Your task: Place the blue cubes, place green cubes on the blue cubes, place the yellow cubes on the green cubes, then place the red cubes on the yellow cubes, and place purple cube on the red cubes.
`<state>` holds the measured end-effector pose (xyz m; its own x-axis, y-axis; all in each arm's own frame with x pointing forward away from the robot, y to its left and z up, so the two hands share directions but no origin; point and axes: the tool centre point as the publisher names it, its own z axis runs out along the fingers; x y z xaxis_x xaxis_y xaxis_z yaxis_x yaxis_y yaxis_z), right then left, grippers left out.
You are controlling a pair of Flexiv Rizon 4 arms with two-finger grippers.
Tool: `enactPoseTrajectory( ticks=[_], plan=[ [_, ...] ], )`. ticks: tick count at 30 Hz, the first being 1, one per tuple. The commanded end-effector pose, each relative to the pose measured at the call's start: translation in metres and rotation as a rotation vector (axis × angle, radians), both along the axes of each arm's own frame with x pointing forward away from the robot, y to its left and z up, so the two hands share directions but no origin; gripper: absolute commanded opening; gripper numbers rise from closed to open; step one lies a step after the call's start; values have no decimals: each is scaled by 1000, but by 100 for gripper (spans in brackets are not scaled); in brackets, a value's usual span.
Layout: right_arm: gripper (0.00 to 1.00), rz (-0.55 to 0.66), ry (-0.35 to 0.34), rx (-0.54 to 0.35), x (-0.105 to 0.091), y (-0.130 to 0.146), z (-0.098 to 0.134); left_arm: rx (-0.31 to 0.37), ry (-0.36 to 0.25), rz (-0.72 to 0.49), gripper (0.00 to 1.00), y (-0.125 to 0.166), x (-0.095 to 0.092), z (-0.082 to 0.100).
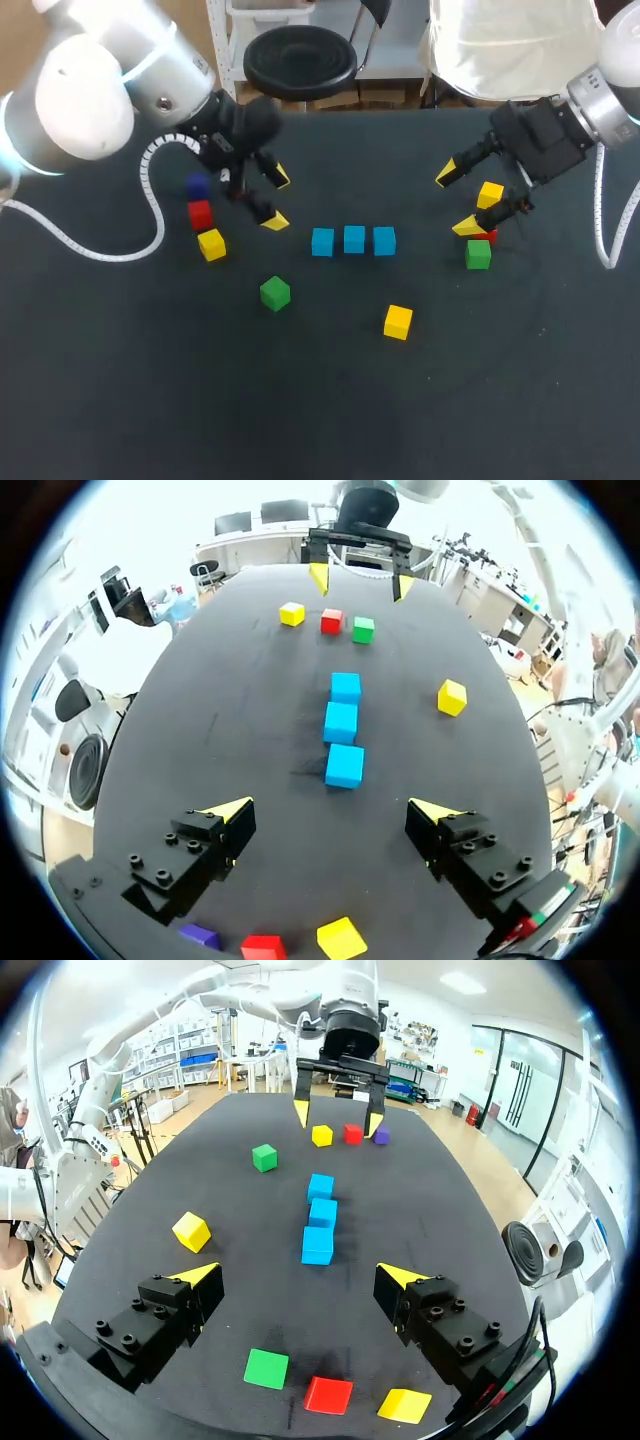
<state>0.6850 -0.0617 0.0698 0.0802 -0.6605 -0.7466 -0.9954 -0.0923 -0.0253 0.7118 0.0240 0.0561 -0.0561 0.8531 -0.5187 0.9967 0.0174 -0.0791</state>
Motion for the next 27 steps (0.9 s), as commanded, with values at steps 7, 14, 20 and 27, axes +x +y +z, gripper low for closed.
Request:
enactPoseTrajectory(
  ticks=[7,14,20,27],
  plan=[
    [100,0,-1,1,0,0,0,0,4,26,100,18,2,10],
    [100,0,-1,1,0,0,0,0,4,26,100,18,2,10],
    [100,0,-1,1,0,0,0,0,4,26,100,18,2,10],
    [100,0,-1,1,0,0,0,0,4,26,100,18,2,10]
  ],
)
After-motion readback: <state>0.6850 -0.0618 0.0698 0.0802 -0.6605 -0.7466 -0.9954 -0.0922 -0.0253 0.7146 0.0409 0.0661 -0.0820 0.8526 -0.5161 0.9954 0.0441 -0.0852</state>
